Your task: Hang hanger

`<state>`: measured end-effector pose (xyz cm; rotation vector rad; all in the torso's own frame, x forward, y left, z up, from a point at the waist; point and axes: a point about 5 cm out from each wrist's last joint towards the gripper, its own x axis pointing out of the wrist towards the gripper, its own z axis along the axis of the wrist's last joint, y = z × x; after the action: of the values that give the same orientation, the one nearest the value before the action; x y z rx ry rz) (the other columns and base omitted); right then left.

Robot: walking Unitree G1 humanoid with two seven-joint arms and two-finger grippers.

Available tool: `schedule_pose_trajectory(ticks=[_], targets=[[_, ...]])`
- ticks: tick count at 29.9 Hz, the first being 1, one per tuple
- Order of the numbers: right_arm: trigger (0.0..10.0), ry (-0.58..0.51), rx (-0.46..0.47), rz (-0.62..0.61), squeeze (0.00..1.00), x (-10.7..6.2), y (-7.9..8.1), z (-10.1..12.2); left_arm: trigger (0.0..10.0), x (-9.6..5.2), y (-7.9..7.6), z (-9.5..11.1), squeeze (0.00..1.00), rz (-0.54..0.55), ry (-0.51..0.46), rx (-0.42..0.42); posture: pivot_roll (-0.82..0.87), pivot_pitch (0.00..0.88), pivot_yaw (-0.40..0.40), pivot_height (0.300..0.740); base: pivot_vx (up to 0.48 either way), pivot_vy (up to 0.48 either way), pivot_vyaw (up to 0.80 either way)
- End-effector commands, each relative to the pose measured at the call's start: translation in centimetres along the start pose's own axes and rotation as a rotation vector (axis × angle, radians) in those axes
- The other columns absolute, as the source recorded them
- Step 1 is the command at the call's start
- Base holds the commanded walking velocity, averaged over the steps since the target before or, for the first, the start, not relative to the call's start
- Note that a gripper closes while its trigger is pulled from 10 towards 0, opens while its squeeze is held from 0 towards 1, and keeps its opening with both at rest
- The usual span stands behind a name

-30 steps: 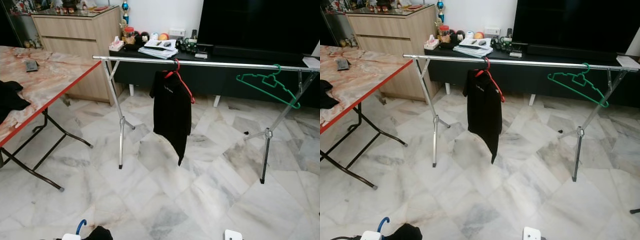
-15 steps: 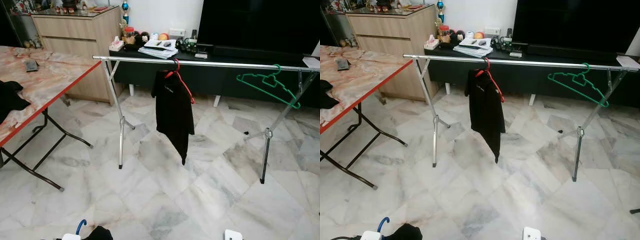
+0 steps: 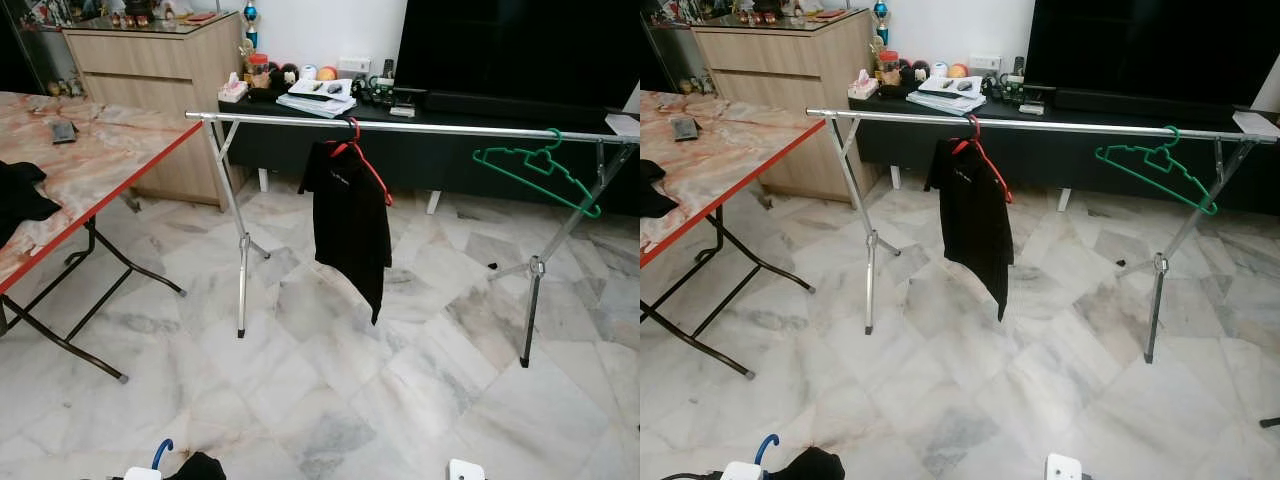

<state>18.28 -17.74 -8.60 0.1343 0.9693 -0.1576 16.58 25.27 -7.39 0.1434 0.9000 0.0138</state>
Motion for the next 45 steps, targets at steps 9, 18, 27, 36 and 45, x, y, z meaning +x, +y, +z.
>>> schedule_pose_trajectory(ticks=[9,18,27,36,45], targets=[[10.0,-0.037,-0.098,0.131,0.0,0.0,-0.2,0.9,10.0,0.5,-3.4,-0.4,0.0,-0.048,0.025,-0.196,0.09,0.0,-0.037,0.74,0.0,0.0,0.0],[10.0,0.011,-0.064,0.101,0.0,-0.3,-0.4,-1.1,10.0,0.4,-3.4,-0.8,0.0,-0.041,0.039,-0.187,0.14,0.0,-0.066,0.74,0.0,0.0,0.0],[10.0,0.015,-0.11,0.105,0.0,-0.2,-0.3,-0.9,10.0,0.2,-3.3,-1.4,0.0,-0.041,0.051,-0.181,0.13,0.0,-0.051,0.74,0.0,0.0,0.0],[10.0,0.015,-0.11,0.105,0.0,-0.2,-0.3,-0.9,10.0,0.2,-3.3,-1.4,0.0,-0.041,0.051,-0.181,0.13,0.0,-0.051,0.74,0.0,0.0,0.0],[10.0,0.015,-0.11,0.105,0.0,-0.2,-0.3,-0.9,10.0,0.2,-3.3,-1.4,0.0,-0.041,0.051,-0.181,0.13,0.0,-0.051,0.74,0.0,0.0,0.0]])
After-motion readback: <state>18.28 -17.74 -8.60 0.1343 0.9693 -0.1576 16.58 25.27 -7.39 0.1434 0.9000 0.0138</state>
